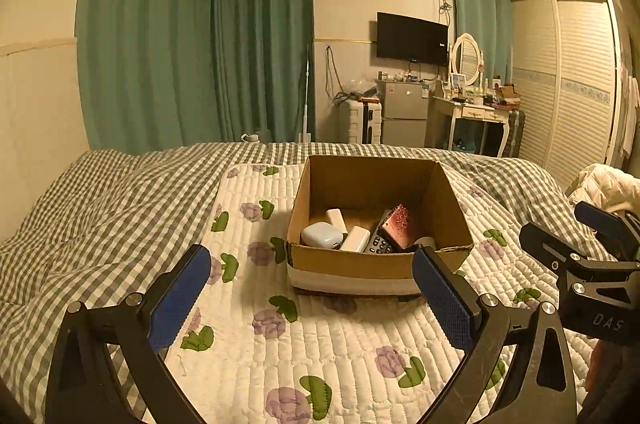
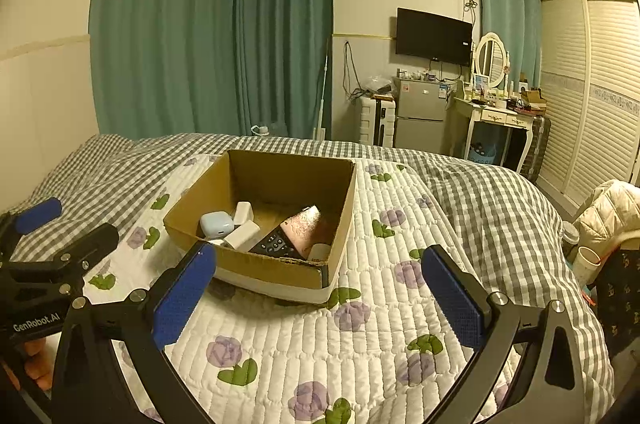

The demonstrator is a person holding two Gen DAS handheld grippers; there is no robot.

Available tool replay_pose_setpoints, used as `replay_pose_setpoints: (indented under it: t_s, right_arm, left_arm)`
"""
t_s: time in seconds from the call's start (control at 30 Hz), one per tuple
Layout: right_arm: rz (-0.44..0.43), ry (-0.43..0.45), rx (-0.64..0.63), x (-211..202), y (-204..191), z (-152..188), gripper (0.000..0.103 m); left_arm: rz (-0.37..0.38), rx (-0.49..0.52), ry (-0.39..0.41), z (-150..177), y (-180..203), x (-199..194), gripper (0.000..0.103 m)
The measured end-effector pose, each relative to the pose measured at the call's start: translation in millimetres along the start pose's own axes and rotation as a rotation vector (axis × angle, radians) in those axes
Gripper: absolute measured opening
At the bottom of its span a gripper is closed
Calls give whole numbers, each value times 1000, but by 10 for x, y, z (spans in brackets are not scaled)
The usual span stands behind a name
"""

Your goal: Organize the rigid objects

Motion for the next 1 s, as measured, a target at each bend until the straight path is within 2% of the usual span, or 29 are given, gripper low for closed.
replay_pose_setpoints:
  t_s: [0.47, 0.77, 1.0]
  right_arm:
    - [10, -13, 3, 31, -6, 49, 103]
    - [5, -24, 0, 39, -25, 84, 103]
    - [8, -23, -2, 39, -36, 81, 103]
  left_arm:
    - [-14, -26, -16, 29, -87, 31, 103]
    - [4, -45, -21, 37, -75, 17, 103]
    - [-8, -26, -22, 63, -73, 18, 103]
Point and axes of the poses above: each gripper's, at about its wrist camera, not at the fingertips, and x roughly the way its jaws point, y to its right, z to its underside, the point moved 9 cm from there along x, roughly the way its jaws point, and after that the axes turned 8 degrees about y, right-handed, at the moved point
